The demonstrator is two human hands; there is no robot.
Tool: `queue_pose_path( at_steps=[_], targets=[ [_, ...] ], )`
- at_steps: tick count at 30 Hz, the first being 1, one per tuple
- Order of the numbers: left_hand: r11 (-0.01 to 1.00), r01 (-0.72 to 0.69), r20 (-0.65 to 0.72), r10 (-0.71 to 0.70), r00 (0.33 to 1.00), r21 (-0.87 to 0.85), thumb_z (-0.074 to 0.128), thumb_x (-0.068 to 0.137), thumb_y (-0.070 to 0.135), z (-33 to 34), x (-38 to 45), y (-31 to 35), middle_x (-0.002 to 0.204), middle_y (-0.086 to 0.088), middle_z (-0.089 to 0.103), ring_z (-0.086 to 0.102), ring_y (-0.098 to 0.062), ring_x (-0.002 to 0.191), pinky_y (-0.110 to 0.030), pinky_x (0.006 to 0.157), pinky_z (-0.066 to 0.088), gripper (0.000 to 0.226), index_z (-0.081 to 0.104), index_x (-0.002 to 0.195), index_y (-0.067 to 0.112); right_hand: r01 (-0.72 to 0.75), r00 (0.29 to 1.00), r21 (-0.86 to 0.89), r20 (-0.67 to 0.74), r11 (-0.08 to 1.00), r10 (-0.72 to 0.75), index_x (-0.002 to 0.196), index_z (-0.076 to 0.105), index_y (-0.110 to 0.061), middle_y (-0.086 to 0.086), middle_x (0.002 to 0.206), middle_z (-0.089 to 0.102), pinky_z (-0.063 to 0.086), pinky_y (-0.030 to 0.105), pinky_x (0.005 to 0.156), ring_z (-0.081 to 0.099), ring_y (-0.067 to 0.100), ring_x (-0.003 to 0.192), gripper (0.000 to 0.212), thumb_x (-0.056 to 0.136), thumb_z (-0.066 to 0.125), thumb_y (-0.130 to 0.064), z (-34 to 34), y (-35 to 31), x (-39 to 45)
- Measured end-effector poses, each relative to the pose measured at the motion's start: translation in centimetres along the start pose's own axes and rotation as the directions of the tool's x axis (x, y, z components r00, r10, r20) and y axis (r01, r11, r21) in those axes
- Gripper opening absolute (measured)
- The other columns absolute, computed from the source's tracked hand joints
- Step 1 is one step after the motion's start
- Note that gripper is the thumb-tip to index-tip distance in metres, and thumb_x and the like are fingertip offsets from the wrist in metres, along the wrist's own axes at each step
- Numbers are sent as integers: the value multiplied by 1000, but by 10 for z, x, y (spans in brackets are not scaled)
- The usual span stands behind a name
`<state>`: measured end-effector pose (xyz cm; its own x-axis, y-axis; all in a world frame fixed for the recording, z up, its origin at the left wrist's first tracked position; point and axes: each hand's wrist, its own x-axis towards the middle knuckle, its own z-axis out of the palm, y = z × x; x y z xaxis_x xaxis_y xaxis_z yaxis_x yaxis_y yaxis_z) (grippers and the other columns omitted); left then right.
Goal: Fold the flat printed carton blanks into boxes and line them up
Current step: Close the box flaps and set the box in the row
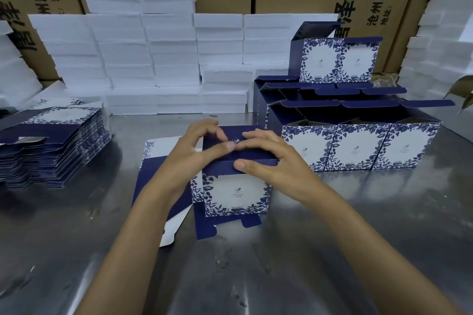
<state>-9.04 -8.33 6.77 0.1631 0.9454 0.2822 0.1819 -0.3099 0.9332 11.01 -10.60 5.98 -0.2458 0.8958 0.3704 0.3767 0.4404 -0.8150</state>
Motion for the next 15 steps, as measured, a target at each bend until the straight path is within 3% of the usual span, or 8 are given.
queue_pose_path(
  at_steps=[4,7,12,15],
  targets=[
    [998,-63,128,61,990,7,82,63,49,-3,-19,-7,142,32,47,36,6,139,-31,106,35,37,70,93,32,-19,998,125,63,992,11,103,75,-35,-18,139,55,21,25,120,27,-9,144,28,81,83,-18,-3,2,-4],
    [995,-98,86,100,991,-22,87,66,41,1,-23,-14,143,32,46,23,7,145,-33,111,30,31,72,92,34,-29,999,184,50,983,20,100,76,-32,-19,138,56,21,25,120,25,-10,144,26,81,83,-15,-1,6,-6],
    [982,-157,-27,155,987,-101,83,70,27,8,-21,-21,138,21,58,29,7,143,-24,109,28,14,76,82,27,15,996,206,-93,979,4,93,78,-23,-10,127,65,24,23,119,33,-4,143,19,80,82,-11,10,7,-4],
    [988,-125,5,126,992,-86,83,69,32,5,-20,-18,139,25,56,28,8,143,-23,106,32,18,78,86,28,9,997,201,-82,979,8,95,78,-23,-11,129,65,25,23,120,33,-4,143,21,80,82,-9,8,6,-3]
  ],
)
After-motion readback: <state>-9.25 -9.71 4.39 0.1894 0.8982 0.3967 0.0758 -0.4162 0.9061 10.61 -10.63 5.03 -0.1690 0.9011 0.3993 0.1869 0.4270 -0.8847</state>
